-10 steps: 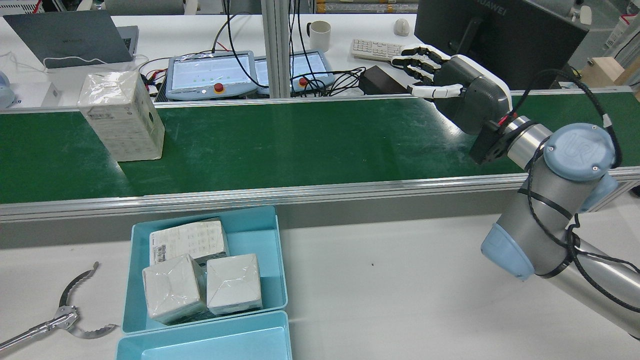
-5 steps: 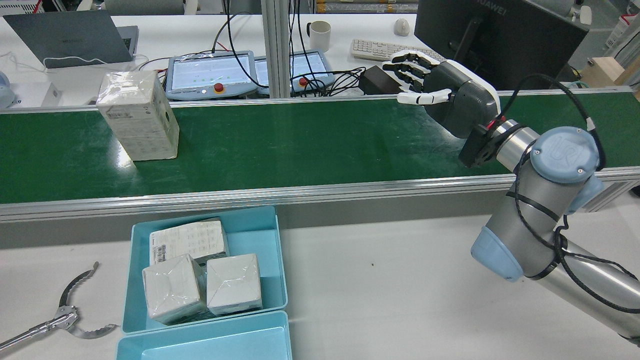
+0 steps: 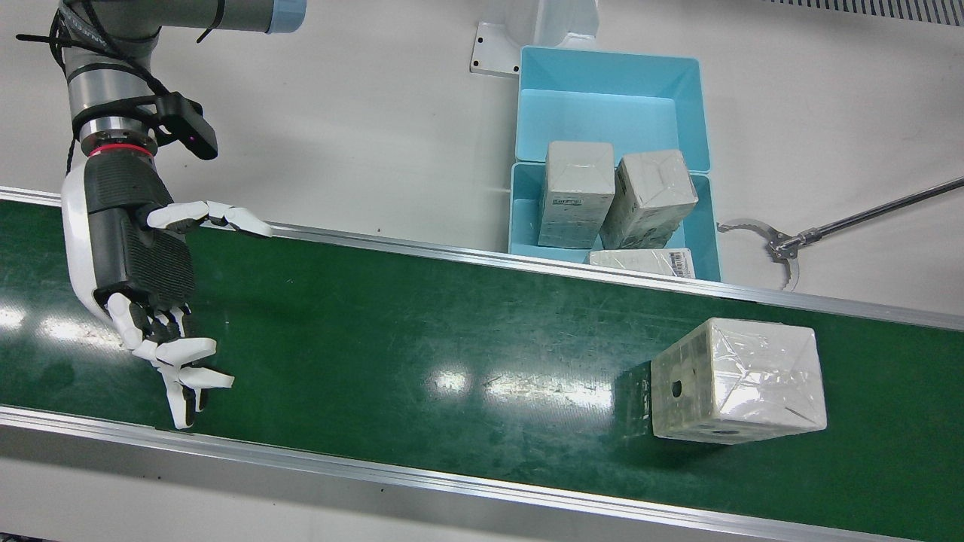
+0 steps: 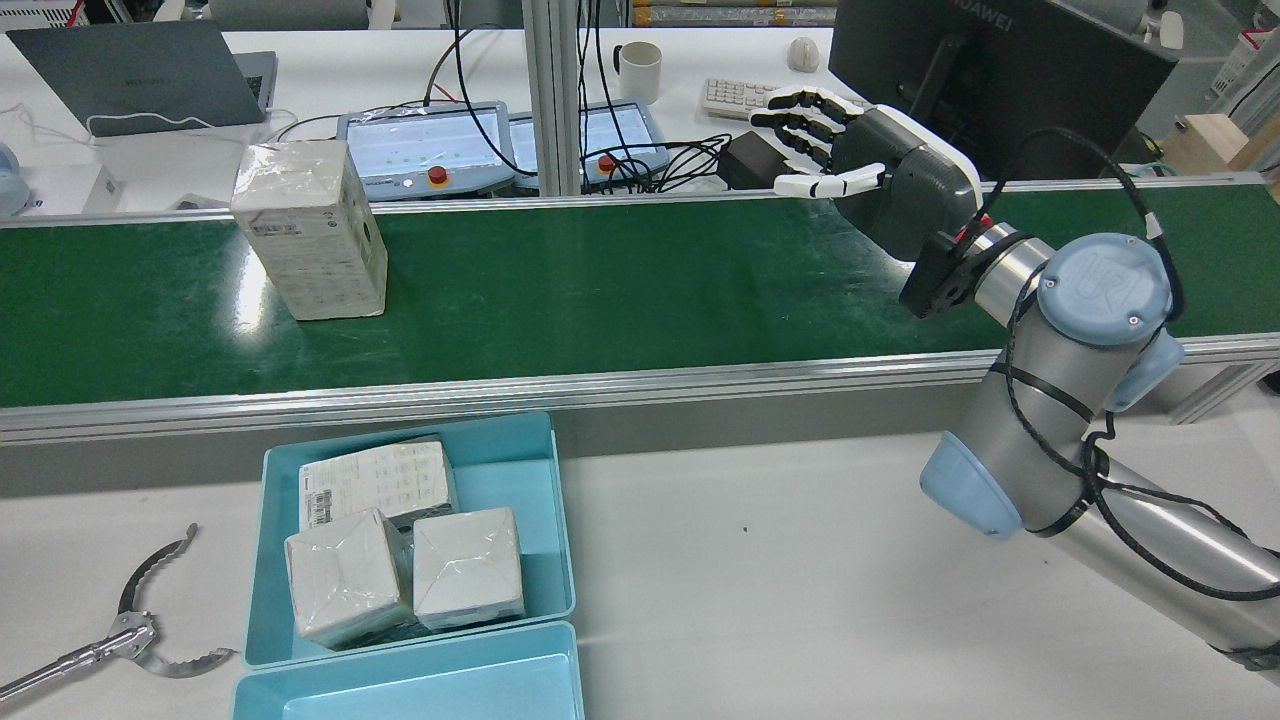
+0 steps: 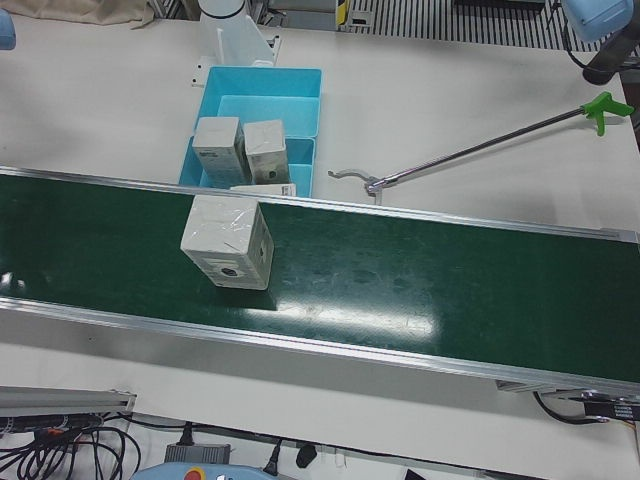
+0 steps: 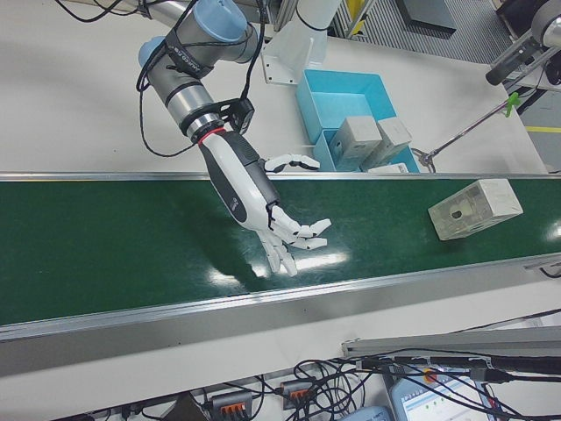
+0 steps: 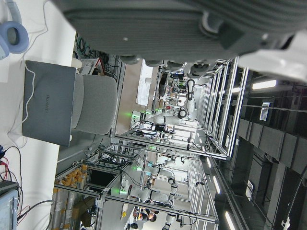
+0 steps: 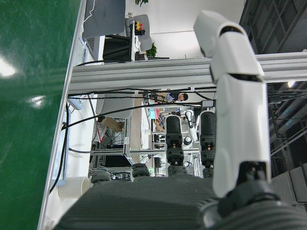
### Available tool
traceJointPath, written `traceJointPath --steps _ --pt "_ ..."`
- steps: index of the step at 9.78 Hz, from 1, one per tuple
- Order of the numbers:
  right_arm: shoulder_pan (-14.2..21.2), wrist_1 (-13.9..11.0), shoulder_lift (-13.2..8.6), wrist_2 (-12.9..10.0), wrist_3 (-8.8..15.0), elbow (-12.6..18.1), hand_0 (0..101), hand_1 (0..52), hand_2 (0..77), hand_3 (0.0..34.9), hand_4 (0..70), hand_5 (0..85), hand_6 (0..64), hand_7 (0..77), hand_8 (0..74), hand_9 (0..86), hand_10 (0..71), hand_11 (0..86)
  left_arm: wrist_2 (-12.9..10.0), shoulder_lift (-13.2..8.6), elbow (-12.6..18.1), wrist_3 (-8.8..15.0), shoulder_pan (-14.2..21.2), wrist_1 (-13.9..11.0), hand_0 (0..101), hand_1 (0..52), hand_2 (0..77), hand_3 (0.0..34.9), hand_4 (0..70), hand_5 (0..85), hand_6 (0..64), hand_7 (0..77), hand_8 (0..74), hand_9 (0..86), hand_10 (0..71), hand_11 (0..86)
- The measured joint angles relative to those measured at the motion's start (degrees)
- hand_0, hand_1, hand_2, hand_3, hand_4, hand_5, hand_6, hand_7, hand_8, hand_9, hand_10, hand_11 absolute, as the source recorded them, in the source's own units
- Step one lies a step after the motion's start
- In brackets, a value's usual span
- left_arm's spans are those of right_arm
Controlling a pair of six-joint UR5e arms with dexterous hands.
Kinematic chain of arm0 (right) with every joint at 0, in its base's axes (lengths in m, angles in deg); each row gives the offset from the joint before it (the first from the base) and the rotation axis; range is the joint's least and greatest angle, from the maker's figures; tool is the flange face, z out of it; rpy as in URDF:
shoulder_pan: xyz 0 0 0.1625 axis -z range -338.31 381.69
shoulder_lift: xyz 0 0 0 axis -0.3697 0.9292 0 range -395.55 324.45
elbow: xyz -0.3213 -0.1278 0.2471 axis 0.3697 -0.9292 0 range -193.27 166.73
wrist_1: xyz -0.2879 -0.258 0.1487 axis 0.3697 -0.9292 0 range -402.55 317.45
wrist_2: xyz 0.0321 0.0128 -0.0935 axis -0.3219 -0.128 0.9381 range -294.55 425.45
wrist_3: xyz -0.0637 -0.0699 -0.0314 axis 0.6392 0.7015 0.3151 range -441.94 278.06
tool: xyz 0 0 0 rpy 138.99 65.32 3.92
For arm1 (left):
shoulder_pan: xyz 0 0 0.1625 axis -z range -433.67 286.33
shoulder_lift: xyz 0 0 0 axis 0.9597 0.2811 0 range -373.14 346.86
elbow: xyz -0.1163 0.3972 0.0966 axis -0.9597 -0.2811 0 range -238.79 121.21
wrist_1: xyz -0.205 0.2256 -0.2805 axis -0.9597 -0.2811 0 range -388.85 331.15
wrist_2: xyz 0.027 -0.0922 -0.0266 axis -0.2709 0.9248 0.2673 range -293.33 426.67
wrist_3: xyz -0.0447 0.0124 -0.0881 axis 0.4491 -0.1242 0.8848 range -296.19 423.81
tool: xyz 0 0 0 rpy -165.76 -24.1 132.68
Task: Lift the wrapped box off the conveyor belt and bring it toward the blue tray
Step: 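Lower the right hand toward the belt in the box's path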
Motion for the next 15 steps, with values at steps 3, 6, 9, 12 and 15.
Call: traceJointPath --steps 3,6,9,12,15 --pt "-0.23 0.00 -0.10 -0.22 -0.02 -0.09 49 18.5 25.6 20.0 10.9 36.5 3.8 25.6 0.0 4.9 0.0 1.1 0.00 0.00 0.00 0.00 0.00 0.00 0 0.0 0.5 0.0 0.0 1.1 0.0 0.5 0.0 0.0 0.5 0.0" --pt "-0.23 0.05 0.01 -0.34 -0.04 -0.11 50 18.5 25.6 20.1 10.9 36.5 3.8 25.6 0.0 4.9 0.0 1.1 0.00 0.00 0.00 0.00 0.00 0.00 0 0.0 0.5 0.0 0.0 1.1 0.0 0.0 0.0 0.0 0.5 0.0" --pt "-0.20 0.05 0.06 -0.31 0.02 -0.09 49 18.5 25.6 20.1 10.9 36.5 3.8 25.6 0.0 4.9 0.0 1.1 0.00 0.00 0.00 0.00 0.00 0.00 0 0.0 0.5 0.0 0.0 1.1 0.5 0.0 0.0 0.0 0.5 0.0" --pt "-0.21 0.05 0.27 -0.28 -0.03 0.03 49 18.5 25.6 19.9 10.9 36.5 3.8 25.6 0.0 4.9 0.0 1.1 0.00 0.00 0.00 0.00 0.00 0.00 0 0.0 0.5 0.0 0.0 1.1 0.0 0.0 0.0 0.0 0.5 0.0" --pt "-0.23 0.05 0.42 -0.28 -0.06 0.13 49 18.5 23.5 20.5 10.9 36.5 3.8 25.6 0.0 4.9 0.0 1.1 0.00 0.00 0.00 0.00 0.00 0.00 0 0.0 0.5 0.0 0.0 1.1 0.0 0.0 0.0 0.0 0.0 0.0"
